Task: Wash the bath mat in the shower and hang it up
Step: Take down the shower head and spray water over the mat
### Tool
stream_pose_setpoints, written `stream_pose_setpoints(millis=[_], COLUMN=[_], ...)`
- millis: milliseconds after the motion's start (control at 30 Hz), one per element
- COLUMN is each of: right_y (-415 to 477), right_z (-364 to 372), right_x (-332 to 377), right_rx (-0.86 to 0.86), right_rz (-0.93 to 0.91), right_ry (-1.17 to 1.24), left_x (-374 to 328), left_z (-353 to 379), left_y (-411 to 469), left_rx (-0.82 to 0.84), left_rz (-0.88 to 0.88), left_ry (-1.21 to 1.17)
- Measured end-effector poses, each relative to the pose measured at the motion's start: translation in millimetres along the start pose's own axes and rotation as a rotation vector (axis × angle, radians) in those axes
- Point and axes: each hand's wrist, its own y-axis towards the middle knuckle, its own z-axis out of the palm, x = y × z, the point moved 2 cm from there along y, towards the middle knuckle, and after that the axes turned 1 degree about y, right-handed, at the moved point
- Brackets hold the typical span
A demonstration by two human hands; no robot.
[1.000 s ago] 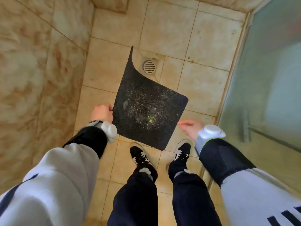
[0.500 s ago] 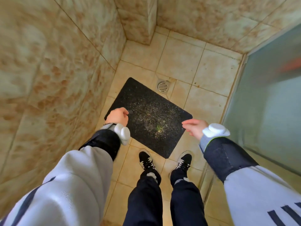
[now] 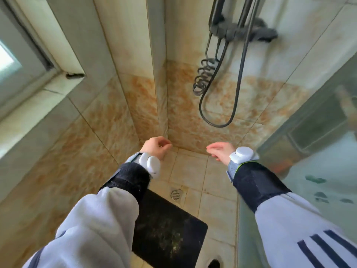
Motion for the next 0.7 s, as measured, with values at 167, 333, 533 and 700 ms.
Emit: stream_pose_setpoints(millis=[167, 333, 533, 700], right_y=[25, 39, 45, 50], right_z=[-119, -211, -301, -353], right_x=[77, 134, 210, 284], right_rx=[-0.125, -0.189, -0.264, -0.294], right_rz=[-0.13, -0.243, -0.414, -0.562], right_ry=[0.049, 0.053, 0.099, 0.188], left_x=[-149, -251, -349, -423], left_z=[-40, -50, -70, -104], left_y=[31, 54, 66, 83], left_rx=[-0.08, -0.131, -0.238, -0.355], left_rz=[0.228, 0.342, 0.455, 0.567], left_ry=[-0.036, -0.075, -0.059, -0.073])
